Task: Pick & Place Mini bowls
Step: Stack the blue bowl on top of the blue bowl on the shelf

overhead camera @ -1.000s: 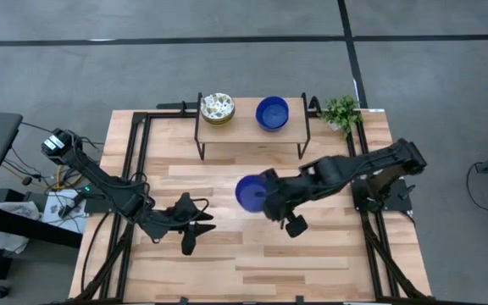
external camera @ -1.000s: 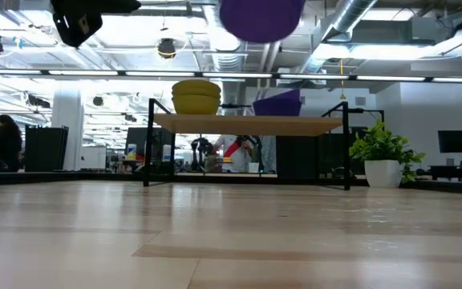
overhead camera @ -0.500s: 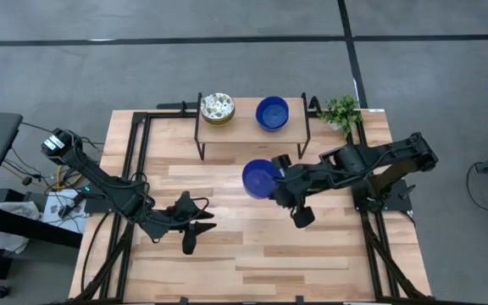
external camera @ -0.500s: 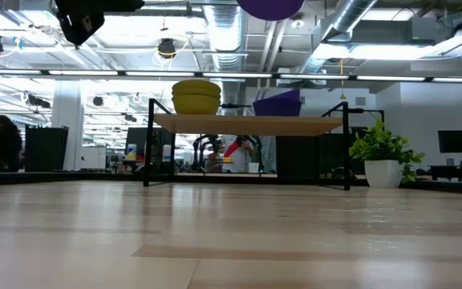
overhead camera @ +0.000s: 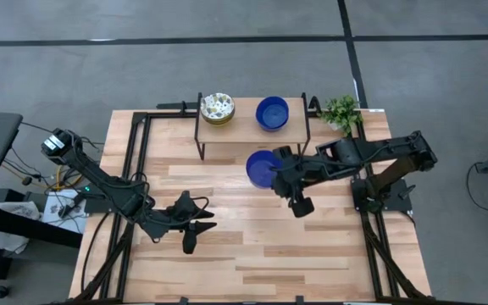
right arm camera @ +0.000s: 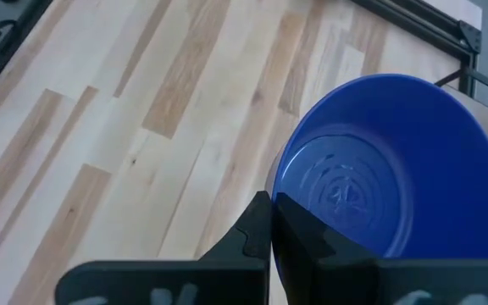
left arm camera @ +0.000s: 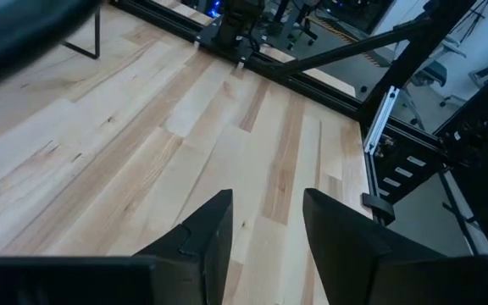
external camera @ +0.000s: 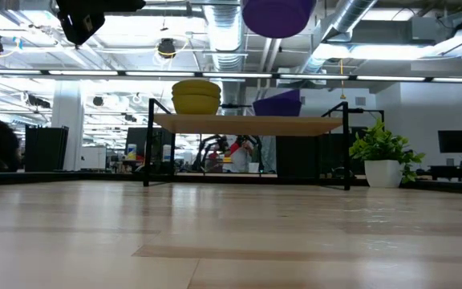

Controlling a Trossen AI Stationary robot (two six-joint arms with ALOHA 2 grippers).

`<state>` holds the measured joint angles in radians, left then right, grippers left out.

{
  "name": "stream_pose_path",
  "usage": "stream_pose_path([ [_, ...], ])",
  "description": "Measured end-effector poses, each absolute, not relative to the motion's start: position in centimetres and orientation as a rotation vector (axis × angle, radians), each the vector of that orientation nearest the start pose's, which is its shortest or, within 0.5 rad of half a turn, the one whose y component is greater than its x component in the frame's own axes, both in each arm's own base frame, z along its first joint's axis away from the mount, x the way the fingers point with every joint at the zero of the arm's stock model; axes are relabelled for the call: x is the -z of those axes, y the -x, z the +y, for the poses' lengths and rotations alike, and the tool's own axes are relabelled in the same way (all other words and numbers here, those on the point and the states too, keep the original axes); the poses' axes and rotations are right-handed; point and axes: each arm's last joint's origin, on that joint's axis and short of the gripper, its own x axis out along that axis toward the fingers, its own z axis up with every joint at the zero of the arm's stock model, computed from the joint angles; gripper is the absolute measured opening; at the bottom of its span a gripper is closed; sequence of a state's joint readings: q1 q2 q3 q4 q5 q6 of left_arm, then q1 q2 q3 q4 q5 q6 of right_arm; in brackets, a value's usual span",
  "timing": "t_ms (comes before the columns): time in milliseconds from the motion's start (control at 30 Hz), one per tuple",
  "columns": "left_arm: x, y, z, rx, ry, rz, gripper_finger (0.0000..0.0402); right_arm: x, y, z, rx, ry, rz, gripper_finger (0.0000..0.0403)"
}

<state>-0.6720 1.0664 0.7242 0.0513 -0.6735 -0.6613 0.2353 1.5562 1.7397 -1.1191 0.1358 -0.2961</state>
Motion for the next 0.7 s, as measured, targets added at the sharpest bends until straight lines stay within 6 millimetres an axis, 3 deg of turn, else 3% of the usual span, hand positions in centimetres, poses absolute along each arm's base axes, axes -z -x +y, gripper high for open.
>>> stream_pose_path([
  [700, -28.3, -19.1, -12.9, -0.076, 0.477, 0.217, 0.0143, -39.3, -29.9, 4.4, -0.176, 0.459, 0.927, 0.0],
])
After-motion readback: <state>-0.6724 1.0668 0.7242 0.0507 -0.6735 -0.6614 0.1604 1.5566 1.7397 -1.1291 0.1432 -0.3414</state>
